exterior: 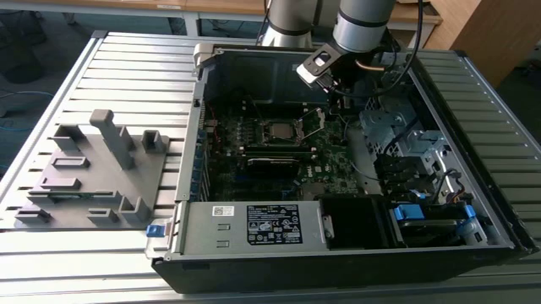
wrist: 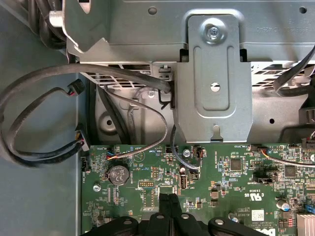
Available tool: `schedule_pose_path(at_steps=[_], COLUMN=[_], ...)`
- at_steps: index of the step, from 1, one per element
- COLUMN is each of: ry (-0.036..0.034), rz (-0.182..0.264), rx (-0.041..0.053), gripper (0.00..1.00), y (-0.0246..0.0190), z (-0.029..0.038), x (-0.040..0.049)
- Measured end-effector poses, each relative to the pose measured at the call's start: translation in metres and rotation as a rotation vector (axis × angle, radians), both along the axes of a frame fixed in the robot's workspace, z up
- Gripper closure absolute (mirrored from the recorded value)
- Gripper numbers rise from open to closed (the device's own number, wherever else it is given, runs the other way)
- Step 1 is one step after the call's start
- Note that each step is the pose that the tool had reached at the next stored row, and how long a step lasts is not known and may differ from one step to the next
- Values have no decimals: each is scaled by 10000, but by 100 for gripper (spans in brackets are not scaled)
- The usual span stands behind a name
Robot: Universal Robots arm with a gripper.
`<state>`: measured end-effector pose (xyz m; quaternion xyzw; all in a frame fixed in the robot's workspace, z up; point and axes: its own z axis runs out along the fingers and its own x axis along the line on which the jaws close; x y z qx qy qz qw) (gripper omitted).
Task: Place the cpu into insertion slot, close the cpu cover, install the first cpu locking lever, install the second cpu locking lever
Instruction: 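Close the cpu cover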
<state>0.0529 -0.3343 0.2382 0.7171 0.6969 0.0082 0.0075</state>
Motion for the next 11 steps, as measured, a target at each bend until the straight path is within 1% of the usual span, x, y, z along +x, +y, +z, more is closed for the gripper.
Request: schedule_pose_path(at_steps=[11], ry=[-1], rz=[0], rx=[2], gripper=[90], y=[0], z=[-41], x=[0])
